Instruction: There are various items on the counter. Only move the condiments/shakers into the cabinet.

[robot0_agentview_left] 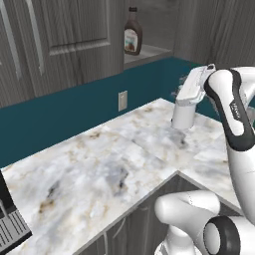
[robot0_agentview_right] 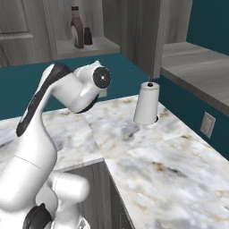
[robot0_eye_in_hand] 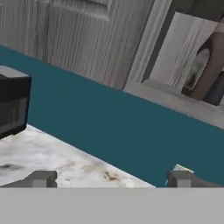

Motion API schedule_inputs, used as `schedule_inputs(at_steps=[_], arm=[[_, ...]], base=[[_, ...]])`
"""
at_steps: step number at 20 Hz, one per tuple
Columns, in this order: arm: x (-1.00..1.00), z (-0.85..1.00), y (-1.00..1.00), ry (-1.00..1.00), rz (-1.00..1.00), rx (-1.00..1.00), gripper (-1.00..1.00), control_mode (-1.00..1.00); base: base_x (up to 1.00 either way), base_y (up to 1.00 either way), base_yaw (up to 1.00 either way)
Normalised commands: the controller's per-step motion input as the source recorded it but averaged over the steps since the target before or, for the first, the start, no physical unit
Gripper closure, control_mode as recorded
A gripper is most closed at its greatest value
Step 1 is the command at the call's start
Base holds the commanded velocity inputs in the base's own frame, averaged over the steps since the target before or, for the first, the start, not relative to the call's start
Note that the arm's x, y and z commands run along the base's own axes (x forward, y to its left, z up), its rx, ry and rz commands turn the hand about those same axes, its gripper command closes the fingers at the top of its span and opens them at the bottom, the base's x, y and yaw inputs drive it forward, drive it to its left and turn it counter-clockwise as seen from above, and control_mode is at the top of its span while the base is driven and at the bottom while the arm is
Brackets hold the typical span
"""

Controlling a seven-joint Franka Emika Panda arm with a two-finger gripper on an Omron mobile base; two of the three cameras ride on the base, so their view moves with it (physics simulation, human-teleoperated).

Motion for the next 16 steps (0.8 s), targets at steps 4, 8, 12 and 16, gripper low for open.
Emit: schedule_inputs(at_steps=[4, 8, 12, 16], arm=[[0.4, -0.03, 0.19, 0.32, -0.01, -0.11, -1.0, -1.0], [0.0, -0.07, 0.0, 0.08, 0.0, -0.01, -1.0, 1.0], [0.0, 0.0, 0.0, 0.0, 0.0, 0.0, -1.0, 1.0], [0.0, 0.0, 0.0, 0.0, 0.0, 0.0, -1.0, 1.0]], base=[[0.0, 0.0, 0.0], [-0.62, -0.01, -0.06], [-1.0, 0.0, -0.19], [-1.0, 0.0, -0.41]])
